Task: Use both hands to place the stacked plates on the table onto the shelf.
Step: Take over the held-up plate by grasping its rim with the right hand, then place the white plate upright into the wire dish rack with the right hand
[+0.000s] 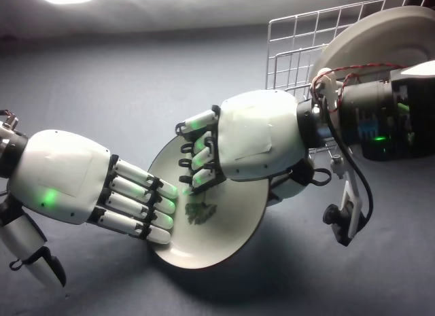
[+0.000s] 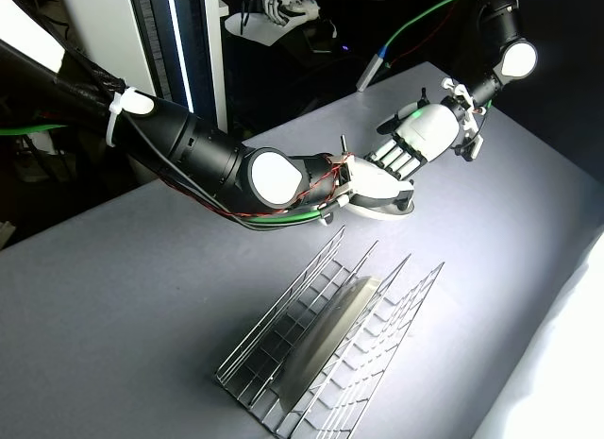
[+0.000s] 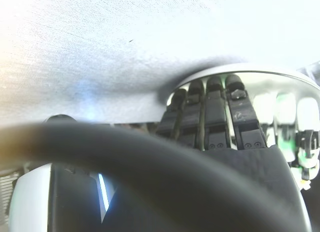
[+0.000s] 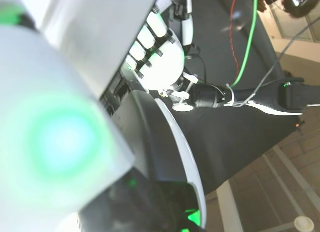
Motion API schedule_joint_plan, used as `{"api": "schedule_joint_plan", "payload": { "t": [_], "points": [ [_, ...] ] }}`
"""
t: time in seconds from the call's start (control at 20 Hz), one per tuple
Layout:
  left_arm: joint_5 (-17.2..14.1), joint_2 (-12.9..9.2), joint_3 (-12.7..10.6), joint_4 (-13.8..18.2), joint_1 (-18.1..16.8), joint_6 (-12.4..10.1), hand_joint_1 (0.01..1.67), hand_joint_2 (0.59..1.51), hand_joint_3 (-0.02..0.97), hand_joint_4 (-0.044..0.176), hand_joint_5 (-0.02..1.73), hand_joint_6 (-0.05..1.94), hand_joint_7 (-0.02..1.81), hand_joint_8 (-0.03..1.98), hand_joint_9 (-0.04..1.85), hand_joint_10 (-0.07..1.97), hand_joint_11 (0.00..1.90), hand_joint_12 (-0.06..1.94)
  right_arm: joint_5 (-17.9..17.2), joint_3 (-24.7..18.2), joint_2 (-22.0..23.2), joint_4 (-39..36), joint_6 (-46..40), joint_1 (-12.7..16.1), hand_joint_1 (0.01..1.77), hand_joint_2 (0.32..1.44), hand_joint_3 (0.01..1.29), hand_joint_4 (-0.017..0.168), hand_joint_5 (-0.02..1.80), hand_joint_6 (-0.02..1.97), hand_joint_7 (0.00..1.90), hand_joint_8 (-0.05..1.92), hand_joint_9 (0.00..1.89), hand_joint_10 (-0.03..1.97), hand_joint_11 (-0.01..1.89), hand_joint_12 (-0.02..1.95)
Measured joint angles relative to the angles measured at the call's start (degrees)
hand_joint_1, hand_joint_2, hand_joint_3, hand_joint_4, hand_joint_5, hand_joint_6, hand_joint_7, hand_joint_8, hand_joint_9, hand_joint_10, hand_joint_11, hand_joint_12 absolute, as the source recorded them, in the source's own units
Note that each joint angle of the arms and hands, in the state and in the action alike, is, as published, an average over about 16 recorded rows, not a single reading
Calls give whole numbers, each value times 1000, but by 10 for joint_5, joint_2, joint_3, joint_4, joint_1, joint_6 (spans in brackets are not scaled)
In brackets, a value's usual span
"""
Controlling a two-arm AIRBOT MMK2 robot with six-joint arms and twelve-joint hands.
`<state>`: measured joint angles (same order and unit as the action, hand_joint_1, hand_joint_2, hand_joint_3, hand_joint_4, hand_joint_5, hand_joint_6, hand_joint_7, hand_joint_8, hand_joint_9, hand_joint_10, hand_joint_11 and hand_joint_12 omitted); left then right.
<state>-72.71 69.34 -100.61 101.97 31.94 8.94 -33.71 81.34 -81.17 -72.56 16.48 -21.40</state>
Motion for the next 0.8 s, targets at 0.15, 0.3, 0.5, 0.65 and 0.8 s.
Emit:
{"api": "schedule_joint_plan", "payload": {
  "t": [0.15,0.3,0.5,0.65,0.8],
  "points": [
    [0,-4,4,5,-7,-6,14,1107,10,-12,-13,-28,19,-3,17,-2,15,-10,0,0,-2,12,7,-1,1101,940,14,-3,657,28,670,99,675,306,315,1205],
    [0,-15,14,10,-20,-17,14,1108,11,-9,-12,-24,19,-2,19,3,15,-7,-2,-6,-1,29,14,0,1152,947,14,-6,788,33,799,168,799,517,436,1293],
    [2,-42,38,13,-44,-38,14,1108,10,-6,-7,-12,18,-2,21,7,15,-4,-3,-24,9,58,21,5,1198,947,14,-9,906,63,921,276,909,783,583,1336],
    [6,-72,65,15,-67,-56,14,1109,10,-4,-4,-4,16,-2,21,7,15,-4,-2,-46,24,84,26,10,1226,943,14,-9,946,186,972,387,931,952,643,1353],
    [16,-108,95,13,-89,-73,15,1109,10,-2,-1,5,15,-3,20,7,15,-4,2,-76,47,119,29,18,1247,943,14,-7,980,308,1013,470,961,950,663,1343]
  ]
}}
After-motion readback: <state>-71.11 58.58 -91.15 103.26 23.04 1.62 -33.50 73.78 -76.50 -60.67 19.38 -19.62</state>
